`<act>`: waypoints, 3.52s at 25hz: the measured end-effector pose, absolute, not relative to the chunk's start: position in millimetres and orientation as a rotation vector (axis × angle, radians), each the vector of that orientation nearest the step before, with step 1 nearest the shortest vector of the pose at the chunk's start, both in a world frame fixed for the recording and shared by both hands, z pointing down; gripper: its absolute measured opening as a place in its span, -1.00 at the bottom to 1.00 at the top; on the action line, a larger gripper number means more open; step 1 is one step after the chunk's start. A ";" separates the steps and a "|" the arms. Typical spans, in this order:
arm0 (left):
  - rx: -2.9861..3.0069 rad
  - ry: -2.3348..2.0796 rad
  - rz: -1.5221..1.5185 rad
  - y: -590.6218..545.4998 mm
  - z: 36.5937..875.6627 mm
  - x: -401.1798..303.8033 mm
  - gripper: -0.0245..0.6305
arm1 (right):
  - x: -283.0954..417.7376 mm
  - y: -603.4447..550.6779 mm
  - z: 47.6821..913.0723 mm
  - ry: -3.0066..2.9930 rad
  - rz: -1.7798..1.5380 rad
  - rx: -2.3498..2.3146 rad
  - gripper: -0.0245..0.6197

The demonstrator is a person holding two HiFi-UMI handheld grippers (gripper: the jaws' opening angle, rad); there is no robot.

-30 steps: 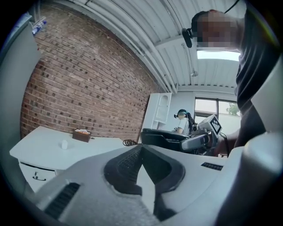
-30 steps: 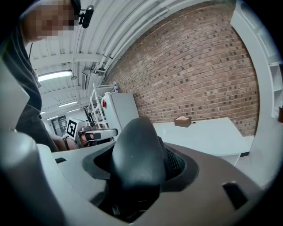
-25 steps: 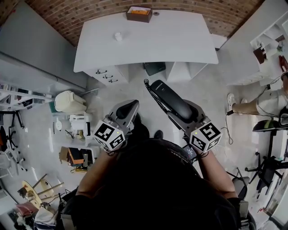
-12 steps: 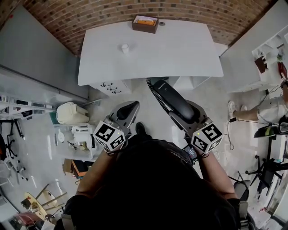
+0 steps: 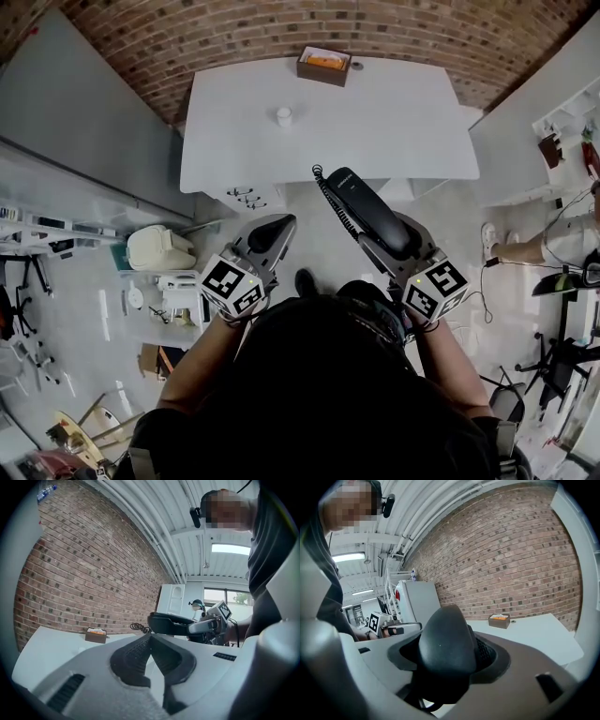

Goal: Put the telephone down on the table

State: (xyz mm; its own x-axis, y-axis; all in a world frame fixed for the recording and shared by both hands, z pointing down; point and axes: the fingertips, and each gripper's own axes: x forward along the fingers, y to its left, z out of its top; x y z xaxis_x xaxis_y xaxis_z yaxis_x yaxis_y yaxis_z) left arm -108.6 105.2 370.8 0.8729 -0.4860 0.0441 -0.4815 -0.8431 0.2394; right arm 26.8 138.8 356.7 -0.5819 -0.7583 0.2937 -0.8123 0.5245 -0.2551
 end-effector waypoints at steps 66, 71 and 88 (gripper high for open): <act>2.700 -0.886 0.093 -131.3 401.3 66.3 -0.91 | 193.5 -143.4 366.4 -2.718 0.582 1.117 -0.07; 2.701 -0.886 0.103 -161.7 404.1 66.5 -0.91 | 189.7 -170.4 371.1 -2.703 0.589 1.092 -0.06; 2.644 -0.876 0.100 -231.0 423.1 7.2 -0.91 | 121.0 -242.1 422.3 -2.614 0.685 1.072 -0.06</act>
